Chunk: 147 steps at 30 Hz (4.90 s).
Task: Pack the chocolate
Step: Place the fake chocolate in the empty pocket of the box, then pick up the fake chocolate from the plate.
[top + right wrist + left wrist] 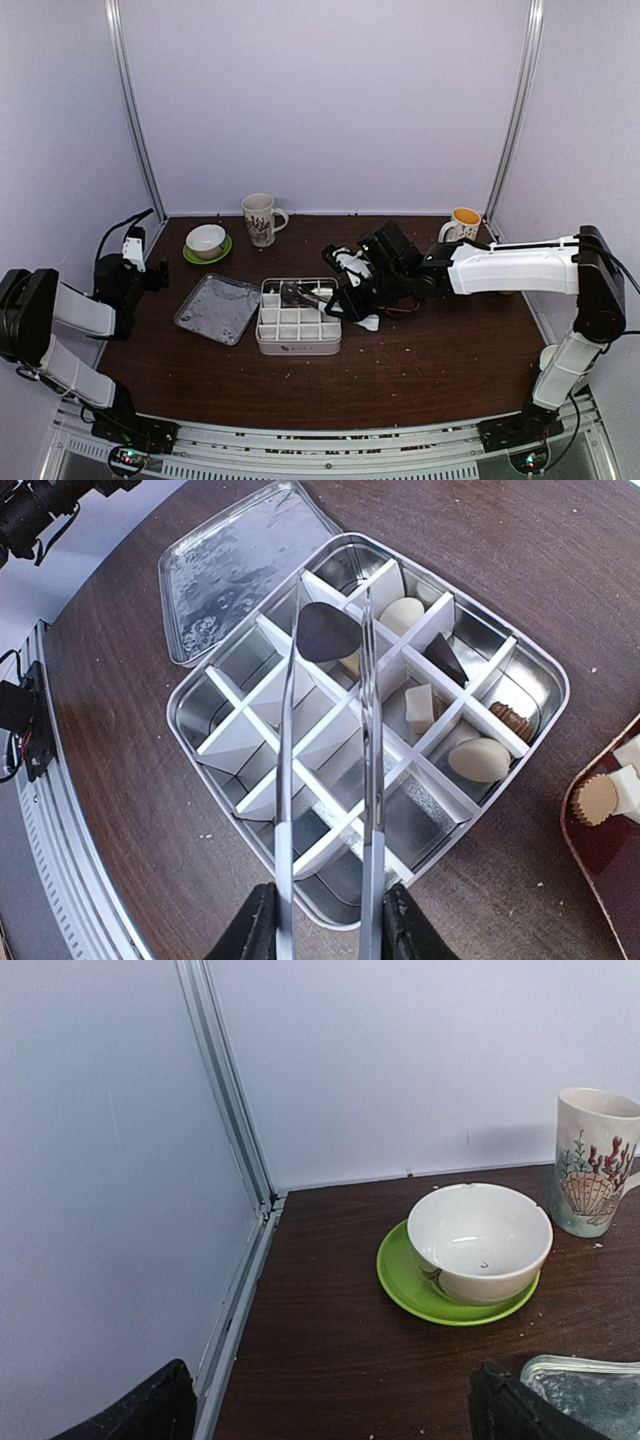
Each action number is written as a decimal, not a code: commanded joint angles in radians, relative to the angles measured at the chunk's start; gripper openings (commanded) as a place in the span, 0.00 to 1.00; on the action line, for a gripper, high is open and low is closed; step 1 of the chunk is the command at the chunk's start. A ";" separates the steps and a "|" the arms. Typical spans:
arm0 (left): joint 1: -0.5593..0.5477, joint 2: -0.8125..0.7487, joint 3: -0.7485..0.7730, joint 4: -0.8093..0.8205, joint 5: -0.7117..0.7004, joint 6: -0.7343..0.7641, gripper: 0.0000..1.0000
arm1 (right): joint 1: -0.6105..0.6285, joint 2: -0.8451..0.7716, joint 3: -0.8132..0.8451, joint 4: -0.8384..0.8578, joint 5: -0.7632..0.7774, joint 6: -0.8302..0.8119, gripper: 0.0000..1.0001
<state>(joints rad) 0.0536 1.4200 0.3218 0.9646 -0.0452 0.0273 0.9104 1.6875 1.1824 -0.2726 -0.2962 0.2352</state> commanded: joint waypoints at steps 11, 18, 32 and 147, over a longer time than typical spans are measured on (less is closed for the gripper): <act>0.007 0.005 0.020 0.023 0.007 0.003 0.98 | 0.011 0.014 0.043 0.039 0.016 -0.003 0.20; 0.007 0.005 0.020 0.023 0.007 0.003 0.98 | 0.013 0.022 0.053 0.042 0.014 -0.008 0.20; 0.007 0.005 0.020 0.023 0.007 0.003 0.98 | 0.038 0.096 0.123 0.063 -0.003 -0.010 0.21; 0.007 0.005 0.020 0.026 0.005 0.002 0.98 | -0.306 0.188 0.735 -1.196 0.101 0.057 0.32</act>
<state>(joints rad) 0.0536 1.4200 0.3218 0.9646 -0.0452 0.0273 0.6098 1.8530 1.8771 -1.4494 -0.2092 0.2878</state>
